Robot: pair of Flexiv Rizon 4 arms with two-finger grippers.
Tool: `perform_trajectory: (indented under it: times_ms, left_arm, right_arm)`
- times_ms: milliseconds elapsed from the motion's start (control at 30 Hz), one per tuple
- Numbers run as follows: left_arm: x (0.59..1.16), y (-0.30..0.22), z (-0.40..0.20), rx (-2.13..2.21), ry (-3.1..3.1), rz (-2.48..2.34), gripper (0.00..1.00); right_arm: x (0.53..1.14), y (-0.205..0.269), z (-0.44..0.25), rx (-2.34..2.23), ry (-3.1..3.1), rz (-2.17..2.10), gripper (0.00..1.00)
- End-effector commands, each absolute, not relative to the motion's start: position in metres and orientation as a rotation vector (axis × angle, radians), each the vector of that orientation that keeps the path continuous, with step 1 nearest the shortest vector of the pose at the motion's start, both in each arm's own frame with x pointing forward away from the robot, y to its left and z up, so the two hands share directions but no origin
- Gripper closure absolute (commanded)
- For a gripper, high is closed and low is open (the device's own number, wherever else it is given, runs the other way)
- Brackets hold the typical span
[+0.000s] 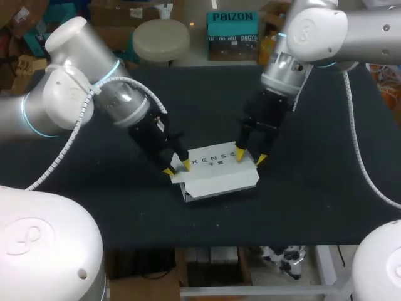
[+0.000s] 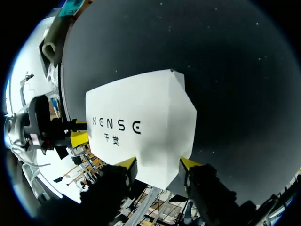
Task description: Assemble the packaging by folding the flat box into shape, placing the metal phone stand inside, and closing the box properly
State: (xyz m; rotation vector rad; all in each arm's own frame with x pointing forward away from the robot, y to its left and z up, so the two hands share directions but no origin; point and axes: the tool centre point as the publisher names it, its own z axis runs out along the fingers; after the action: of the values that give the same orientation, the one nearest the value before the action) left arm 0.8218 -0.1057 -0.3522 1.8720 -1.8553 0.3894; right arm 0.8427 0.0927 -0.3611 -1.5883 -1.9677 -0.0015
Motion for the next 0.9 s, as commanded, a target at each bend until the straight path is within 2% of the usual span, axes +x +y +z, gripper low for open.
perform_trajectory:
  times_ms: [33,800,900]
  left_arm:
    - [0.815,-0.101,-0.351,1.868,-1.884,0.436,0.52]
    - [0.813,-0.103,-0.359,1.827,-2.043,0.495,0.53]
    - [0.813,-0.103,-0.360,1.825,-2.049,0.502,0.53]
  right_arm:
    - [0.840,0.090,-0.370,-1.585,-1.951,-0.021,0.41]
    - [0.825,0.099,-0.377,-1.593,-1.920,-0.098,0.43]
    - [0.823,0.099,-0.378,-1.602,-1.912,-0.111,0.41]
